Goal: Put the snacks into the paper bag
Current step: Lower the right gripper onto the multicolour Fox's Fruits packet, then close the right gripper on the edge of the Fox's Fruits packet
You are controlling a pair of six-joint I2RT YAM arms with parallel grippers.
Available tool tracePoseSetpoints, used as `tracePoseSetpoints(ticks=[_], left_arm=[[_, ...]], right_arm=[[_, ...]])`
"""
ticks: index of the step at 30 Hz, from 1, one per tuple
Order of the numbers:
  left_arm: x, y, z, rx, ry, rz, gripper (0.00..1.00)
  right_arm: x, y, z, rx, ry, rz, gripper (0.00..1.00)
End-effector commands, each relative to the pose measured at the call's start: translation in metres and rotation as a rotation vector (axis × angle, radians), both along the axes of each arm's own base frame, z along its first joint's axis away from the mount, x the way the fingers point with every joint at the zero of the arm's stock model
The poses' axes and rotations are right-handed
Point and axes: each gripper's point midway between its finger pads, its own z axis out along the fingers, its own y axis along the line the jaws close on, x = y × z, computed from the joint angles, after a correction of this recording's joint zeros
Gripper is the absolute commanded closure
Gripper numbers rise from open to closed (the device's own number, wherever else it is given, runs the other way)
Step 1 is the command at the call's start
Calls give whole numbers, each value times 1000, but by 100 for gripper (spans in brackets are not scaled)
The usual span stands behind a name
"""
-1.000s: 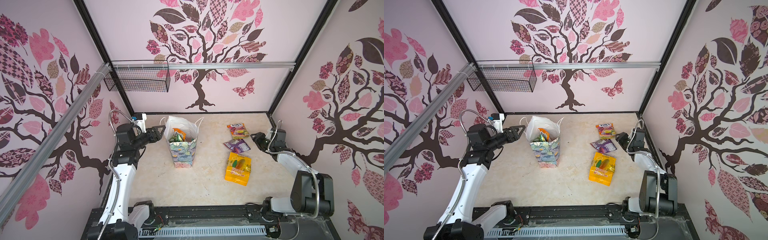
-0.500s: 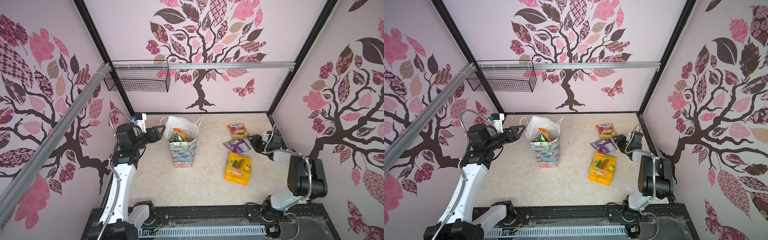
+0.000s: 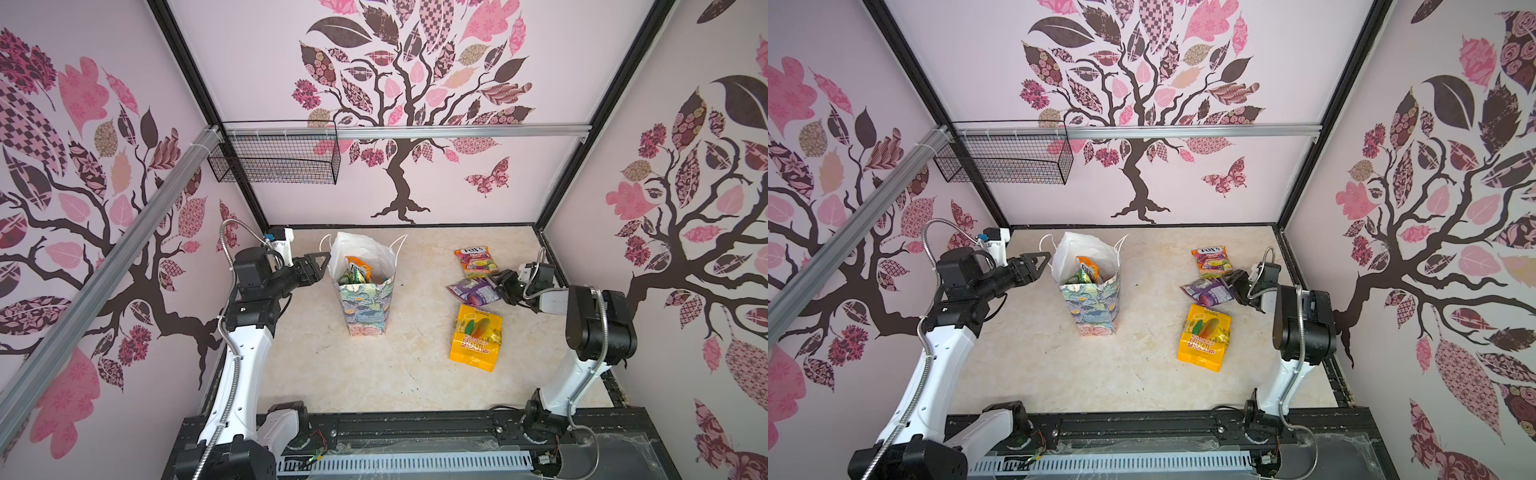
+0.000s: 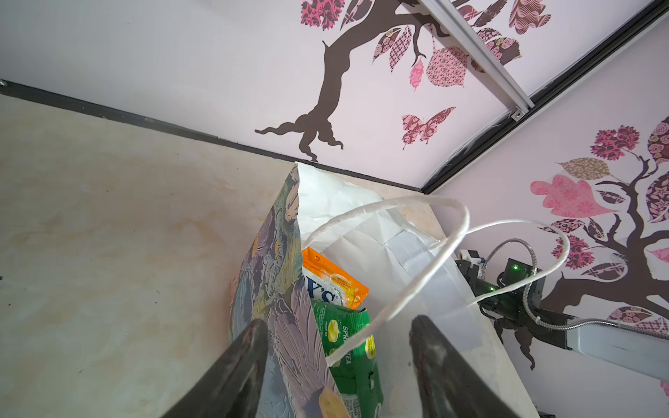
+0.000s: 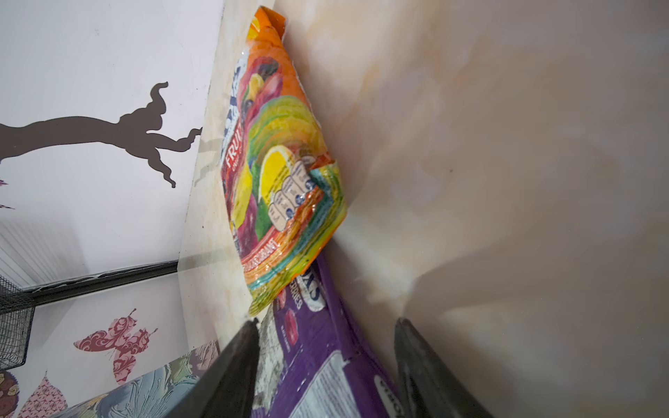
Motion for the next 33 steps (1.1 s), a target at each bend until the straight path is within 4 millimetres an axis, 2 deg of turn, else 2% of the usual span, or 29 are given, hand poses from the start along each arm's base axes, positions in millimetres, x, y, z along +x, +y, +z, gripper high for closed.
tracePoseSetpoints(ticks=[1,17,23,27,33], left_arm=[[2,2,-7,14,10,3,34],[4,4,-8,22,12,8,35],[3,4,-9,26,13,9,34],[3,4,-8,26,13,9,34],[3,4,-8,28,11,12,35]], right_arm=[[11,-11,-1,-36,-10,8,38],[48,-23,-3,-78,-11,27,39],[52,-25,-12,-90,7,35,41],[54,-25,-17,-90,15,41,43],[59,-23,-19,-79,5,49,53]])
